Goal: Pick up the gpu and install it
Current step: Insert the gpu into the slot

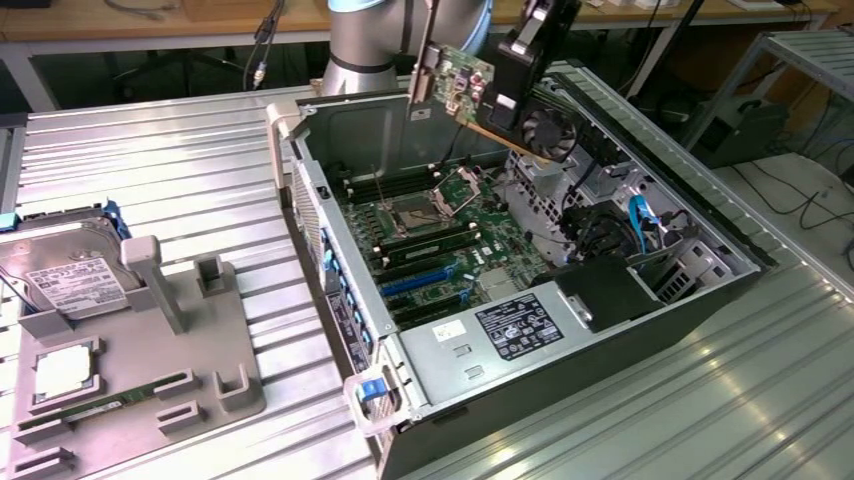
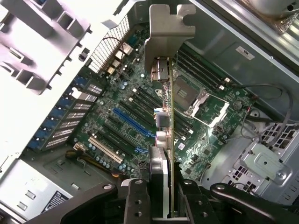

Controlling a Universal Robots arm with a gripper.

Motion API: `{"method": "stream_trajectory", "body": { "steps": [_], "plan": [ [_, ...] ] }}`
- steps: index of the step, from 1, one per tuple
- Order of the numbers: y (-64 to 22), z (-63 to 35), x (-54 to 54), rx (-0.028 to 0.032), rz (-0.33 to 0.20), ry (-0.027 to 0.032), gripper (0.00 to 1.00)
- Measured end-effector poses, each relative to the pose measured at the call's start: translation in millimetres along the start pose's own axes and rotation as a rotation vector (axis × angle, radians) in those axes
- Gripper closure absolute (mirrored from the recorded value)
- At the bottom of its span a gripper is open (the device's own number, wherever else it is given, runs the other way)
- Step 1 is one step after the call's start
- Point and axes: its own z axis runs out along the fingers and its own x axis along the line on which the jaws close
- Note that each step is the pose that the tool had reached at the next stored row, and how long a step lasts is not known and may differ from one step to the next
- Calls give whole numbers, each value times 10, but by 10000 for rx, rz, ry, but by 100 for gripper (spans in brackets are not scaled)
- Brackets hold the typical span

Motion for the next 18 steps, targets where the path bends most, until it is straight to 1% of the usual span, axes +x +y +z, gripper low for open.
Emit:
{"method": "stream_trajectory", "body": {
  "steps": [11, 14, 16, 17, 18],
  "plan": [
    [0, 0, 0, -16, -1358, 76, 72],
    [0, 0, -1, -49, -1614, 64, 72],
    [0, 1, -1, -87, -1845, 44, 72],
    [0, 2, -1, -84, -1962, 44, 72],
    [-1, 4, -1, -68, -2113, 34, 72]
  ]
}}
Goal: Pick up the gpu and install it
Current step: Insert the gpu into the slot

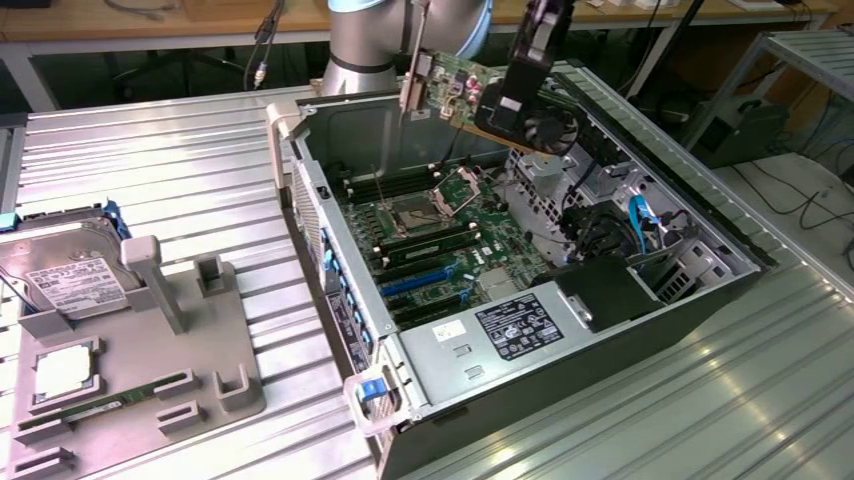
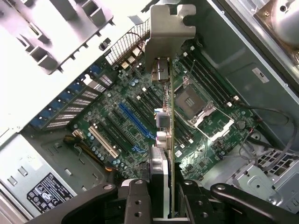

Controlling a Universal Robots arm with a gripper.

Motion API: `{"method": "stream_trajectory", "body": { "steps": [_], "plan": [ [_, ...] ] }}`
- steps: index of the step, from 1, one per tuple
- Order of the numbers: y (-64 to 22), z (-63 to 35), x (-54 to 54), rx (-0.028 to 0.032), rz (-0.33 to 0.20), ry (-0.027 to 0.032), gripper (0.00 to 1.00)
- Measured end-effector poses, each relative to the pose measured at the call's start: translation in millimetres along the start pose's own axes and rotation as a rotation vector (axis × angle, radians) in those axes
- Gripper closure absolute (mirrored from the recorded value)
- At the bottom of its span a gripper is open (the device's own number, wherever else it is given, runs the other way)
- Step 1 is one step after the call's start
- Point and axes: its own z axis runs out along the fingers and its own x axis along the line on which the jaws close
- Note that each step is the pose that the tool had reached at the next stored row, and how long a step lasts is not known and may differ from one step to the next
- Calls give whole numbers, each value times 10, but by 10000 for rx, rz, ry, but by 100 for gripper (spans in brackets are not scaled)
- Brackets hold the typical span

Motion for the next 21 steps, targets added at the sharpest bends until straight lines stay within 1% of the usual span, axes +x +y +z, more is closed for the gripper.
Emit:
{"method": "stream_trajectory", "body": {
  "steps": [3, 5, 8, 10, 21],
  "plan": [
    [0, 4, 0, 75, -526, -37, 72],
    [0, 7, 1, 128, -994, -63, 72],
    [-1, 9, 0, 172, -1530, -79, 72],
    [0, 9, 0, 177, -1953, -69, 72],
    [0, 9, 0, 164, -3674, -3, 72]
  ]
}}
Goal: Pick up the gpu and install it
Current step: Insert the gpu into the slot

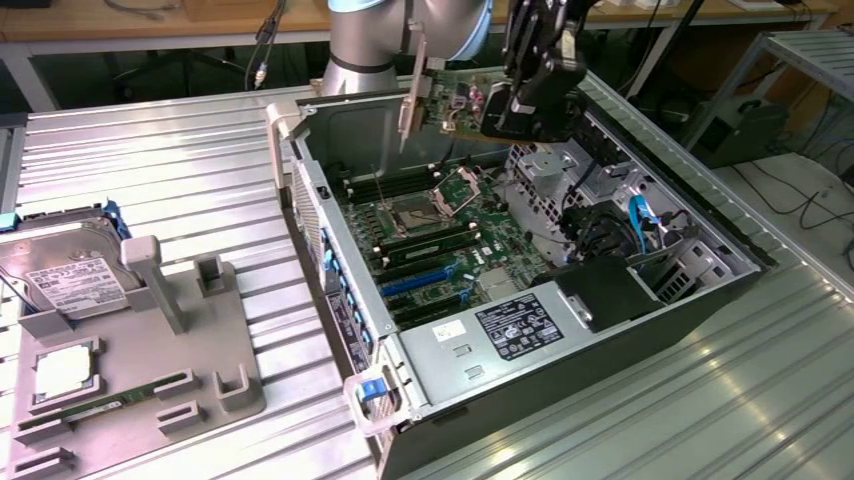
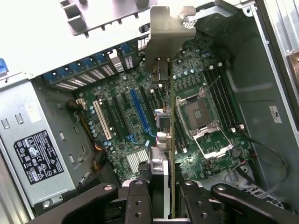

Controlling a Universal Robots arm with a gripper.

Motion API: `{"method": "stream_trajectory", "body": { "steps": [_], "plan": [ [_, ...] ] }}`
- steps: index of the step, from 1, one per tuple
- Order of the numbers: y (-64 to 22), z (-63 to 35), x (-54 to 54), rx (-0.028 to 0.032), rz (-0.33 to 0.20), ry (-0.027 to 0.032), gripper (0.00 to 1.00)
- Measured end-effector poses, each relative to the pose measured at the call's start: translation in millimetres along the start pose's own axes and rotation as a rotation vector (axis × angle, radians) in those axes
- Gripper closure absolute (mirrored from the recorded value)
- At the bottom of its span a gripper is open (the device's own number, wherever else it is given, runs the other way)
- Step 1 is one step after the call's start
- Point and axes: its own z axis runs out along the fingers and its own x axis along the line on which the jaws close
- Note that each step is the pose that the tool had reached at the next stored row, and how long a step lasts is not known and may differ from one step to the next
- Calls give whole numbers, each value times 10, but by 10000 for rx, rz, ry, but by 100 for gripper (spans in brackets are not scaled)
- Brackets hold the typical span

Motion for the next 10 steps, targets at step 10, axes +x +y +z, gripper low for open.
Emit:
{"method": "stream_trajectory", "body": {
  "steps": [10],
  "plan": [
    [0, 0, 1, -13, -1301, 35, 72]
  ]
}}
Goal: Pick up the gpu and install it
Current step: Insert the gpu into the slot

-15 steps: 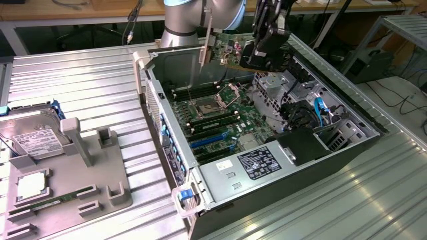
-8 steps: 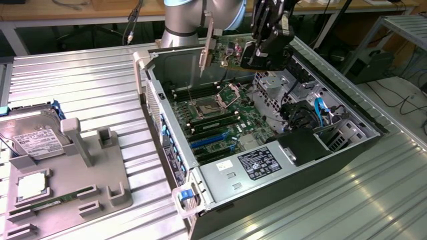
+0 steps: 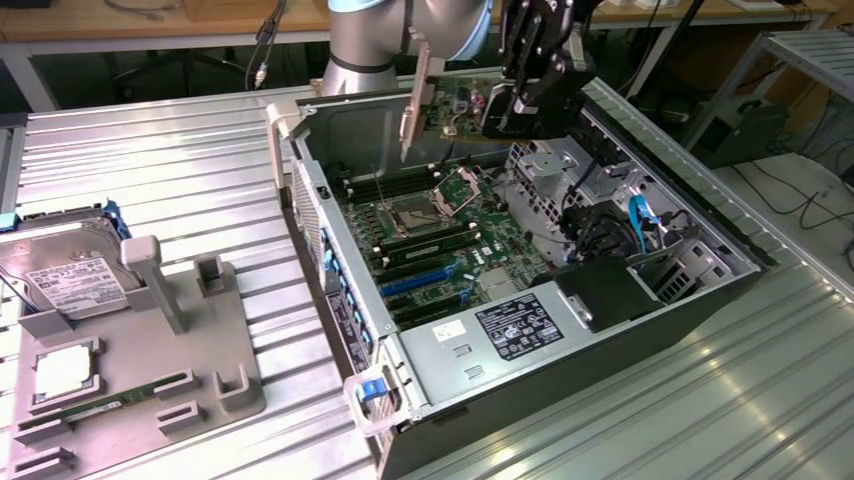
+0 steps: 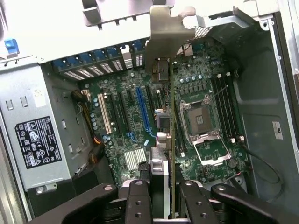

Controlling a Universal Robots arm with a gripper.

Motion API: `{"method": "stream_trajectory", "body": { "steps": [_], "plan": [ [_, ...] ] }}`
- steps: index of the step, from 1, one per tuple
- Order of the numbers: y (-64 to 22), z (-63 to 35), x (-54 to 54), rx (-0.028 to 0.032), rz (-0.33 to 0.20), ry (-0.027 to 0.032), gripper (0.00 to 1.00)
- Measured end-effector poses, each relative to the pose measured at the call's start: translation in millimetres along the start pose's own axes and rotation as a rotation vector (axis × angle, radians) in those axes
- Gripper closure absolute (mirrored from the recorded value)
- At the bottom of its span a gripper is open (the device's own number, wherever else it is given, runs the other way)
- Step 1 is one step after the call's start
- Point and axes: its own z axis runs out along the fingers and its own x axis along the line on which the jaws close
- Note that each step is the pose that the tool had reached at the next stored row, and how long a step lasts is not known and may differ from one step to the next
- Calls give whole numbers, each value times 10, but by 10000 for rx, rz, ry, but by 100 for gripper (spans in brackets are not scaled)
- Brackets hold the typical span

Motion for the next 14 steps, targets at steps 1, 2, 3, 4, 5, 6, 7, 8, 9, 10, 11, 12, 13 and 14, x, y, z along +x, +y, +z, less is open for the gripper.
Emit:
{"method": "stream_trajectory", "body": {
  "steps": [1, 2, 3, 4, 5, 6, 7, 8, 9, 10, 11, 12, 13, 14],
  "plan": [
    [0, 0, 0, -4, -115, 3, 72],
    [0, 1, 0, -7, -234, 6, 72],
    [0, 0, 1, -9, -359, 10, 72],
    [0, 1, 1, -9, -445, 10, 72],
    [0, 1, 1, -9, -527, 13, 72],
    [0, 1, 2, -10, -642, 16, 72],
    [0, 1, 2, -10, -732, 18, 72],
    [-1, 2, 2, -4, -785, 20, 72],
    [0, 3, 2, 14, -806, 19, 72],
    [0, 6, 2, 39, -833, 15, 72],
    [0, 8, 2, 70, -880, 11, 72],
    [-1, 9, 2, 96, -972, 11, 72],
    [-1, 11, 2, 103, -1104, 10, 72],
    [-1, 13, 2, 106, -1235, 12, 72]
  ]
}}
